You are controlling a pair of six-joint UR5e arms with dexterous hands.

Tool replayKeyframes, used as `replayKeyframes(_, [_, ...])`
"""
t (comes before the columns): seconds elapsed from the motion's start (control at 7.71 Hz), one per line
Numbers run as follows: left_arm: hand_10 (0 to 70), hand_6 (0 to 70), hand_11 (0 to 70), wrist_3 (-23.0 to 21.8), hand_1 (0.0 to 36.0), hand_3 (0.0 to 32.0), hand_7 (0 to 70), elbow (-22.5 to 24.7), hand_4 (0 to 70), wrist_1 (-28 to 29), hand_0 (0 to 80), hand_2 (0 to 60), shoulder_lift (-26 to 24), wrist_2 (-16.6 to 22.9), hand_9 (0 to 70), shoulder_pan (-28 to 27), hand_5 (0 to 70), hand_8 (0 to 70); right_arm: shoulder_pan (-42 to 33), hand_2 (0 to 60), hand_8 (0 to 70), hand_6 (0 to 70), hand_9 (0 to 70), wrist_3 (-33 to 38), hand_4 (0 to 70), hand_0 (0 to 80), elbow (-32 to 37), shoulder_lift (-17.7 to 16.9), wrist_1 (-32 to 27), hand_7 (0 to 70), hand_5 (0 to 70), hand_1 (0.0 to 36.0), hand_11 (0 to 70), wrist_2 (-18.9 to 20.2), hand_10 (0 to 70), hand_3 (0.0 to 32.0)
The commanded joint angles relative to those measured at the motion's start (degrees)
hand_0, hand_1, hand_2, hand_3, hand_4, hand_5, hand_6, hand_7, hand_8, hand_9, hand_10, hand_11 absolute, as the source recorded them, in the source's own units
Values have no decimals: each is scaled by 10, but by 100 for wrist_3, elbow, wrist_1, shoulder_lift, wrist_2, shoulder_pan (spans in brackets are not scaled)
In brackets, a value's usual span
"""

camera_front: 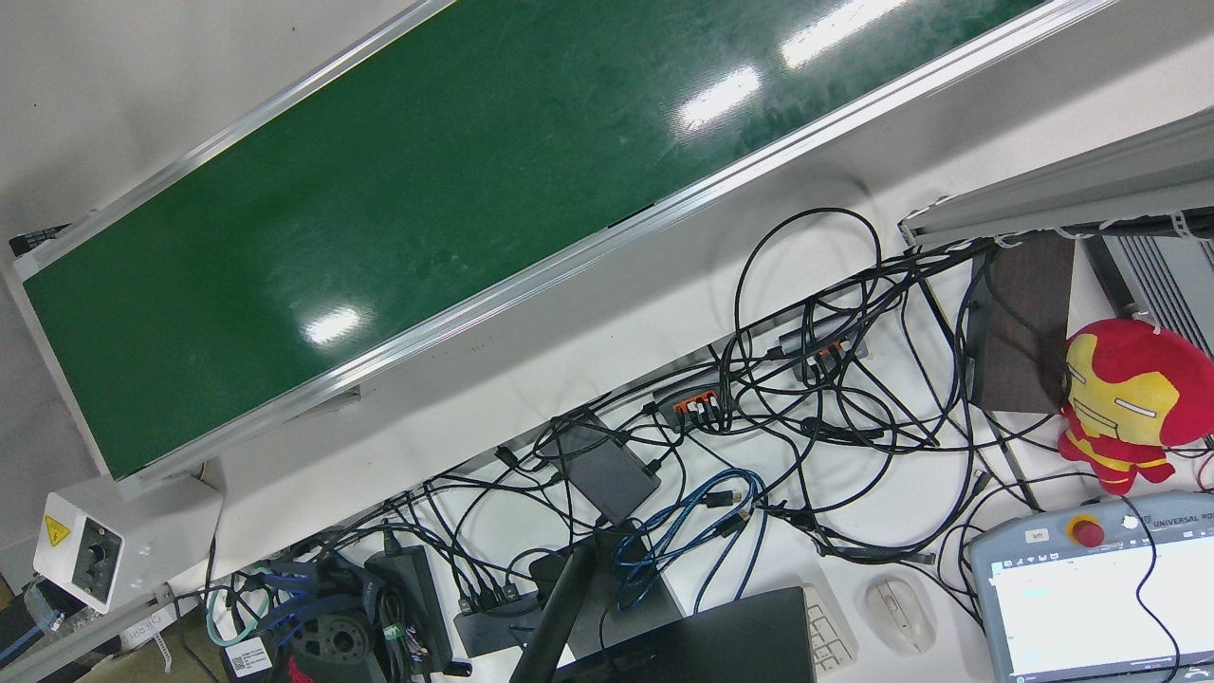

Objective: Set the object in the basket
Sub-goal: 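Reach the open left hand toward the yellow juice bottle on the belt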

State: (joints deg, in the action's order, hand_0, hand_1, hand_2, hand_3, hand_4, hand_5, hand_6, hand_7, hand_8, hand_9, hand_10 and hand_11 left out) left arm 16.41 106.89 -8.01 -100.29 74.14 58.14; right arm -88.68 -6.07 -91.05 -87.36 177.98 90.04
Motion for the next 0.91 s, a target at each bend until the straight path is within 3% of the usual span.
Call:
replayKeyframes(0.0, [0,0,0,-15,121,6,0,-861,37,176,599,0,-815,-58,0,-249,102,0,0,0,0,0,0,0,0,0,0,0,0,0,0,0,0,4,0,0])
replayKeyframes(0.78, [0,0,0,29,150,12,0,-863,39,-103,694,0,-1290,-75,0,-716,101,0,0,0,0,0,0,0,0,0,0,0,0,0,0,0,0,4,0,0])
